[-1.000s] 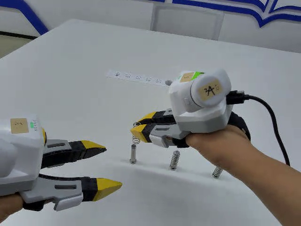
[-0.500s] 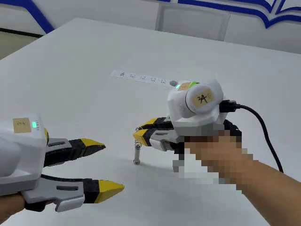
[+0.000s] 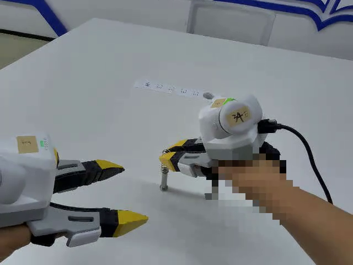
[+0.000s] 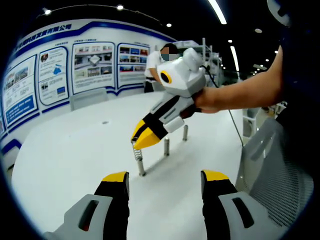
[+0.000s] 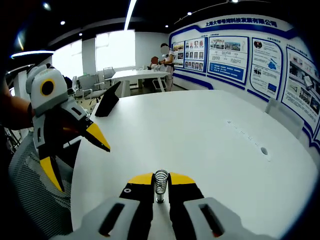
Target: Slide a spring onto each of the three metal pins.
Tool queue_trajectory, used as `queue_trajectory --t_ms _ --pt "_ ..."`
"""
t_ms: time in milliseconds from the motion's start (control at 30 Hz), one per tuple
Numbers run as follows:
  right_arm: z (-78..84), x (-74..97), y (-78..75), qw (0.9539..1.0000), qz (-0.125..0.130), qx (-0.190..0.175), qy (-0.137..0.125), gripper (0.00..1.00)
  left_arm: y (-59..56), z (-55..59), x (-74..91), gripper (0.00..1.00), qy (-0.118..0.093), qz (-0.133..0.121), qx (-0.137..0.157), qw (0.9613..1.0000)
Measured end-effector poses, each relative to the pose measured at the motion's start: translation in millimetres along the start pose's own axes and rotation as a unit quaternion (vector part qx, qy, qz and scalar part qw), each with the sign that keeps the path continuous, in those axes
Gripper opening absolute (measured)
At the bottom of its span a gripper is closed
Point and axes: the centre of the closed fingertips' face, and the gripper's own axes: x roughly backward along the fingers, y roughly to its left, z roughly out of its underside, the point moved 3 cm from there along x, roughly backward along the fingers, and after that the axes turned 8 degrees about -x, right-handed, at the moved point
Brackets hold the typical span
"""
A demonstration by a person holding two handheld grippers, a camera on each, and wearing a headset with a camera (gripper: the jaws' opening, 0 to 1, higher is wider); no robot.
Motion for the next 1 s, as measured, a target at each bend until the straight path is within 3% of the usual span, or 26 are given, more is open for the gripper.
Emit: queue_trajectory --t_ms 500,1000 --pt "19.4 -11.0 -1.1 0.9998 0.003 -0.01 0.018 0.12 0.1 2.6 -1.1 0.58 0.004 0.003 0.001 1.0" --pt "36.9 -22.6 -3.6 0.9984 0.016 -0.011 0.053 0.12 1.8 4.8 -0.7 0.58 0.007 0.001 0.004 1.0"
